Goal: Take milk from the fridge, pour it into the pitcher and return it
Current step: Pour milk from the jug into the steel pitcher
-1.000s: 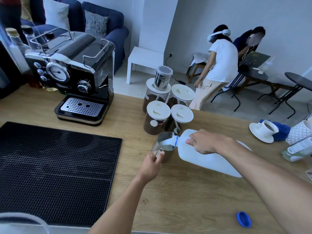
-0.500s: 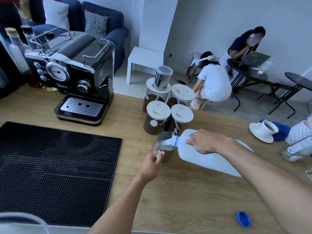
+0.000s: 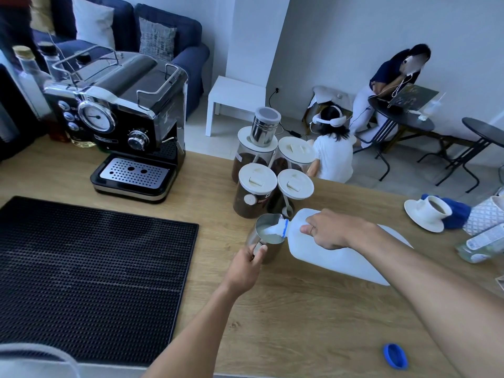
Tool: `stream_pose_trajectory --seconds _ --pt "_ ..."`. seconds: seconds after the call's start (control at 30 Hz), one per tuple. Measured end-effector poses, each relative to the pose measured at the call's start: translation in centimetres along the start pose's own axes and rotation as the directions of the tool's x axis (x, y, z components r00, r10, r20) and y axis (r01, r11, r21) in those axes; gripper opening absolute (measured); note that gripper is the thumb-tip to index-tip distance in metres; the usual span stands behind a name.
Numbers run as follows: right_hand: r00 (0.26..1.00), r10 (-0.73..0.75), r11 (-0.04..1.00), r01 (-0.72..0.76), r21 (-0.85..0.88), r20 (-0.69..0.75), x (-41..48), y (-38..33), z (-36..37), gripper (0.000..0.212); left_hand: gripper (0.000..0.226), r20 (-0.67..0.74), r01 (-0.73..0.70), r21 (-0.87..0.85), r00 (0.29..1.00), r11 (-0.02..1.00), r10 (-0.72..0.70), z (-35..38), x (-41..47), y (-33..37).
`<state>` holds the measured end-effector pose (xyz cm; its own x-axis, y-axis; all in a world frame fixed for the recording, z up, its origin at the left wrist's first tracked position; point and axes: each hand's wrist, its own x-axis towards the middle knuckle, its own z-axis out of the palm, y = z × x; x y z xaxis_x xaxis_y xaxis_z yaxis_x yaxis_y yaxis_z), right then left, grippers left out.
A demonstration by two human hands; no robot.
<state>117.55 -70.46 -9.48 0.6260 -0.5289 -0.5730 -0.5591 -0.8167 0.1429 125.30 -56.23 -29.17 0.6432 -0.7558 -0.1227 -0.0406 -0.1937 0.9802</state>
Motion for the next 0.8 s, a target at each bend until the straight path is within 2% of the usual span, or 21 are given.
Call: stream_pose_trajectory --seconds 0.17,0.23,0.33,0.63,0.8 --pt "1.0 -0.026 0.999 0.026 -0.036 0.016 0.1 0.1 0.0 0.032 0.043 0.001 -0.001 0.002 1.0 1.0 0.001 0.0 -0.1 0.1" --pt "0.999 -0.027 0.998 0.028 -0.055 0.021 0.0 0.0 -0.1 0.025 0.043 -0.001 -0.006 0.007 1.0 1.0 0.006 0.0 -0.1 0.2" --pt "1.0 -0.017 1.0 0.017 -0.024 -0.007 0.0 0.0 0.1 0.033 0.044 0.0 -0.01 0.008 1.0 1.0 0.01 -0.1 -0.1 0.2" --pt "1.0 -0.004 0.999 0.005 0.05 -0.016 0.3 0.5 0.7 0.028 0.047 -0.008 0.017 0.027 1.0 0.999 -0.017 -0.1 -0.3 0.5" --pt "1.0 0.008 0.997 -0.006 0.072 -0.028 0.4 0.6 1.2 0.024 0.029 -0.003 0.018 0.03 1.0 0.999 -0.018 -0.1 -0.2 0.4"
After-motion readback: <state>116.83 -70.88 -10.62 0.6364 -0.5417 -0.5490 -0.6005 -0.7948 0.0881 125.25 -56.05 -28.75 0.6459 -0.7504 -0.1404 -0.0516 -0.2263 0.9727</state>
